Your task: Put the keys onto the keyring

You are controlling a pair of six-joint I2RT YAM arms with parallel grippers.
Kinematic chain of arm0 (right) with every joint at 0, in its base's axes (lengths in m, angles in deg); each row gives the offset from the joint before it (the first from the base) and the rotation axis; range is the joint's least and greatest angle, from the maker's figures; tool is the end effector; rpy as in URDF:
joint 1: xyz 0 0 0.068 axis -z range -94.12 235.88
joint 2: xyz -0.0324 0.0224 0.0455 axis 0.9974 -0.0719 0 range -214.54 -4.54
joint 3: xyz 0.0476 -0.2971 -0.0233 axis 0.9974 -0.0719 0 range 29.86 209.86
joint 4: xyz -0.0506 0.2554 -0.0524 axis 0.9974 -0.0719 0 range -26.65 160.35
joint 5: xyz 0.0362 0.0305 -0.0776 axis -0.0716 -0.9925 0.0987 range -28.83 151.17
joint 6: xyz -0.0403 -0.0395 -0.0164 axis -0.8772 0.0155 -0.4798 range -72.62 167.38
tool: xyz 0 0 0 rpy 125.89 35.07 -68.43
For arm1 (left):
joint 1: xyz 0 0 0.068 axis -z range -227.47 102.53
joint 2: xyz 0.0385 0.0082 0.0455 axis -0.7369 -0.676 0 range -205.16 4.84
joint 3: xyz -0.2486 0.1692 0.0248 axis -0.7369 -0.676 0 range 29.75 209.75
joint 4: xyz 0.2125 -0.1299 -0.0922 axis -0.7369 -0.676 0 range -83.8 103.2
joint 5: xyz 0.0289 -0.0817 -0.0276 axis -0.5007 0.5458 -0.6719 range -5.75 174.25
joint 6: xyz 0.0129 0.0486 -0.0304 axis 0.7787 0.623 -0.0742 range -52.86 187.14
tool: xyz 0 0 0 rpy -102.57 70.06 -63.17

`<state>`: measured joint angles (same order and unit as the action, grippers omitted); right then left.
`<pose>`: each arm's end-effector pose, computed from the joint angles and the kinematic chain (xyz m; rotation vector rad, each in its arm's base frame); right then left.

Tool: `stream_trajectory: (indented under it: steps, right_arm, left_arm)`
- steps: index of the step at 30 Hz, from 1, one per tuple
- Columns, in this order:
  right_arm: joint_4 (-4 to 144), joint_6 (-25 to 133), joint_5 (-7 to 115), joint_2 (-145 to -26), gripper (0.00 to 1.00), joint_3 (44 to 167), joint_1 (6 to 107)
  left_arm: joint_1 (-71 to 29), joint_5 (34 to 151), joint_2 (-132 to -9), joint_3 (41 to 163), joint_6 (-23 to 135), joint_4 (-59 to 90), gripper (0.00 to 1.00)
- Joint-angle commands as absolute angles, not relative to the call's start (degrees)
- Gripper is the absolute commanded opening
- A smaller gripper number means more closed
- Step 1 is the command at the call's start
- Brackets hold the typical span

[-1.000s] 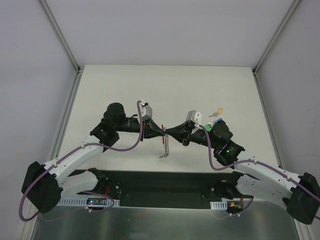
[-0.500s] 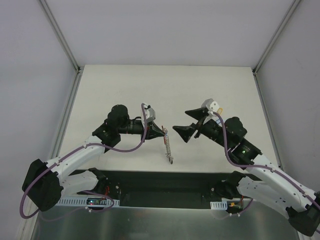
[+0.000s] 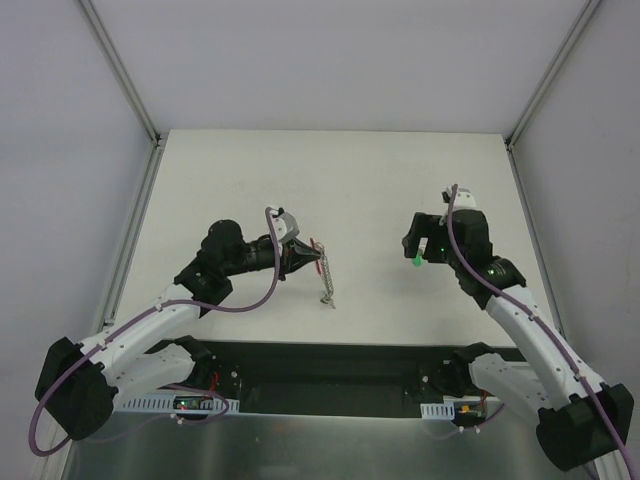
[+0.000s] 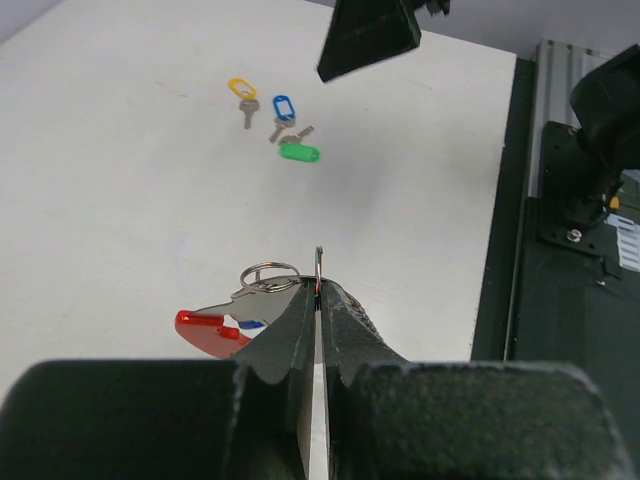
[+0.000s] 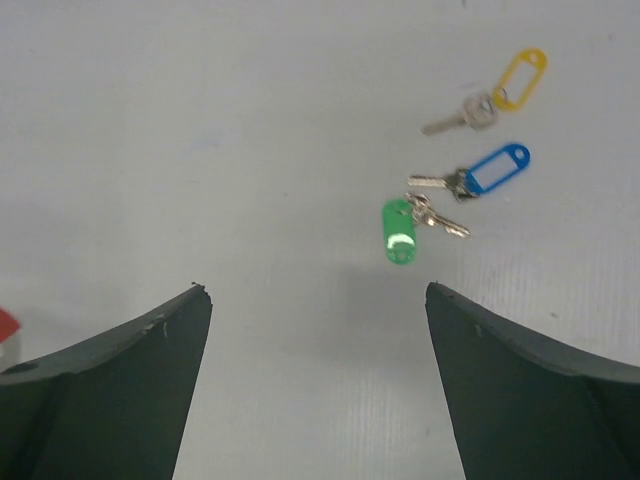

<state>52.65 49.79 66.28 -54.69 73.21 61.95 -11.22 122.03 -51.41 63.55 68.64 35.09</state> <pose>0.1774 0.0746 0.3209 -0.3171 1.9773 0.2066 0.1602 -0.1499 0.3170 1.0177 1.3220 -0.9833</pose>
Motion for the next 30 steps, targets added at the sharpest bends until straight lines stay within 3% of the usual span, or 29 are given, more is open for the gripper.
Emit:
stream_trajectory:
  steps: [1, 5, 9, 17, 30]
  right_arm:
    - [49.08, 54.67, 65.21, -59.99, 0.88, 72.05, 67.85]
    - [49.43, 52.66, 64.35, -66.40, 0.78, 73.19, 71.71]
    - [51.53, 51.77, 58.81, -73.17, 0.75, 74.59, 75.59]
    - [54.26, 47.65, 54.84, -86.43, 0.76, 78.55, 76.82]
    - [55.32, 42.63, 55.28, -95.06, 0.79, 83.21, 76.82]
  left_arm:
    - [-11.96, 113.19, -47.11, 63.23, 68.55, 38.61, 0.00]
    - [-11.96, 108.88, -45.00, 63.15, 69.78, 36.50, 0.00]
    - [-11.96, 106.67, -44.38, 63.76, 70.74, 35.00, 0.00]
    - [-11.96, 105.17, -43.59, 64.29, 71.97, 33.59, 0.00]
    - [-12.05, 103.50, -42.18, 64.29, 73.12, 32.98, 0.00]
